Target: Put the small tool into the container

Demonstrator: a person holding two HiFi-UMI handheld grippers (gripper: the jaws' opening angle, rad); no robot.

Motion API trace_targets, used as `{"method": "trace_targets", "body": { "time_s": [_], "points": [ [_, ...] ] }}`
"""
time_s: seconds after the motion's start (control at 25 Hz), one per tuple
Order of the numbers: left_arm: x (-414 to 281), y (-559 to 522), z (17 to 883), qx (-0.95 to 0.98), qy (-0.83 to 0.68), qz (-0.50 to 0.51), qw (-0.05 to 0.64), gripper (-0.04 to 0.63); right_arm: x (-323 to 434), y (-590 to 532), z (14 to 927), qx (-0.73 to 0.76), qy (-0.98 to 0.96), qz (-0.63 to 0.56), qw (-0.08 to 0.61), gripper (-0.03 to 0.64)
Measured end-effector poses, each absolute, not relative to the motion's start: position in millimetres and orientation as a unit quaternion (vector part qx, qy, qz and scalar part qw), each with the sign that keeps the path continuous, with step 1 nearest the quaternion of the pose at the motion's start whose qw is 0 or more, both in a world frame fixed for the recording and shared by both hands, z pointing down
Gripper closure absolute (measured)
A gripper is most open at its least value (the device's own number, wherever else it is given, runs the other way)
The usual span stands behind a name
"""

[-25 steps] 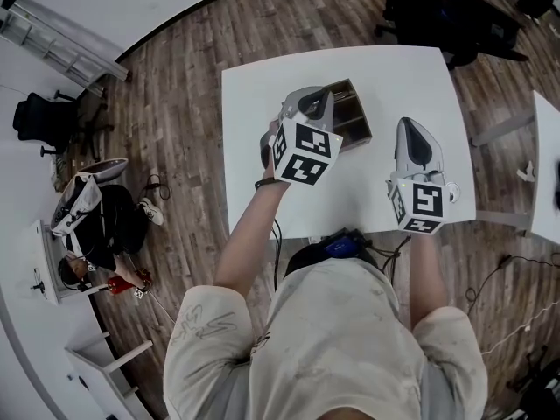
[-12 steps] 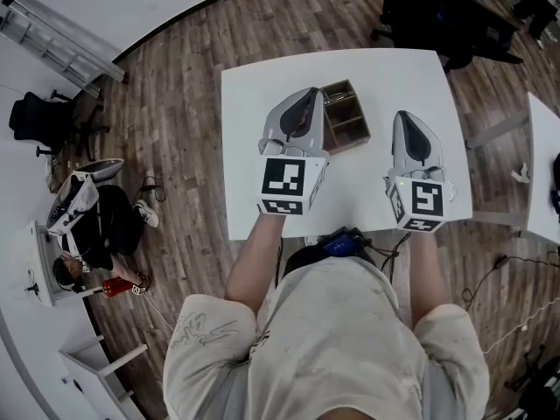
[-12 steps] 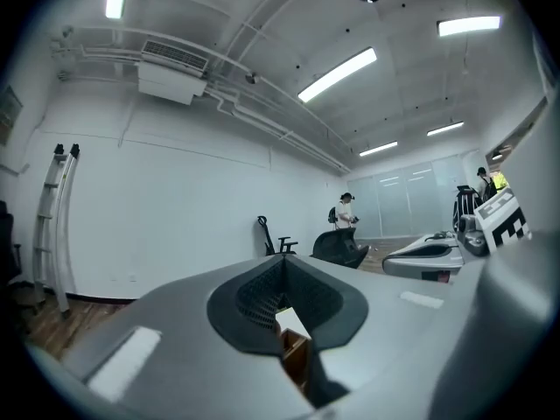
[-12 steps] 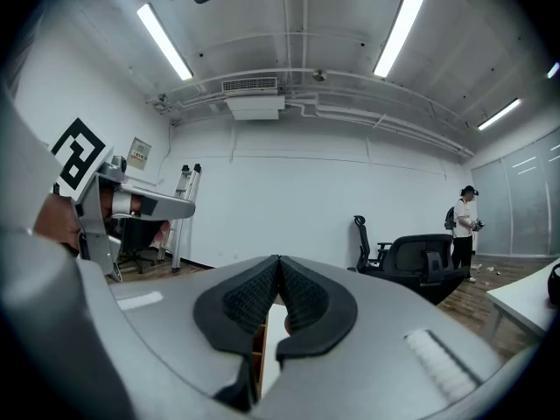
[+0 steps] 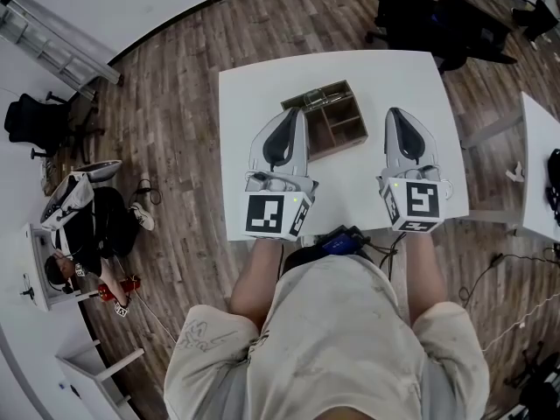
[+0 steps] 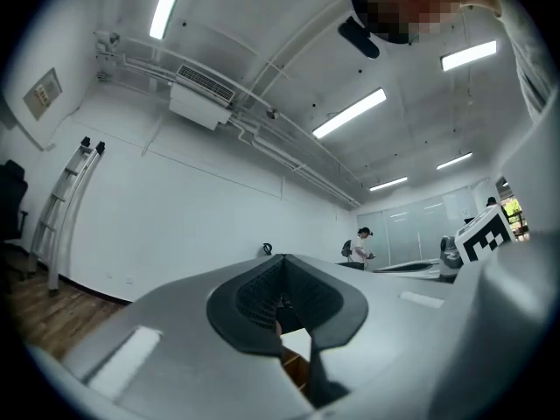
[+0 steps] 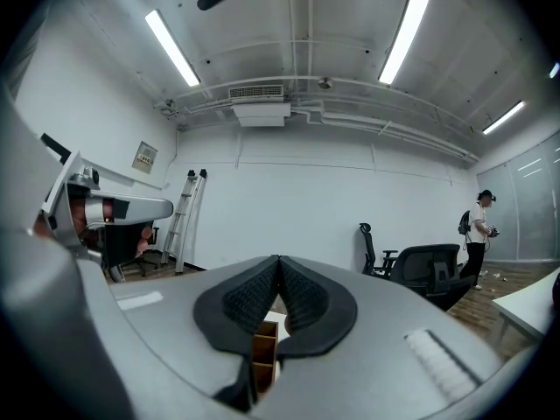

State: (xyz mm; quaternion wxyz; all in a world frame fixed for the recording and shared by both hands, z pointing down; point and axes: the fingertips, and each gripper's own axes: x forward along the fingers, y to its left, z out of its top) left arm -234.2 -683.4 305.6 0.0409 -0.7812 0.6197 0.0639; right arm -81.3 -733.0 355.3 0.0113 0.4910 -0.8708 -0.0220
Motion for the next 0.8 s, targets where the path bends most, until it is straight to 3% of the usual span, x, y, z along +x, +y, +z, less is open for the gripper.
{"method": "trace_targets", "body": {
  "time_s": [0.8],
  "points": [
    [-253,-660,326,-0.769,0.635,0.056,0.042,0.577,-106,-718,356,0.480,-0.877,-0.018,0.013,0.612]
  ]
}}
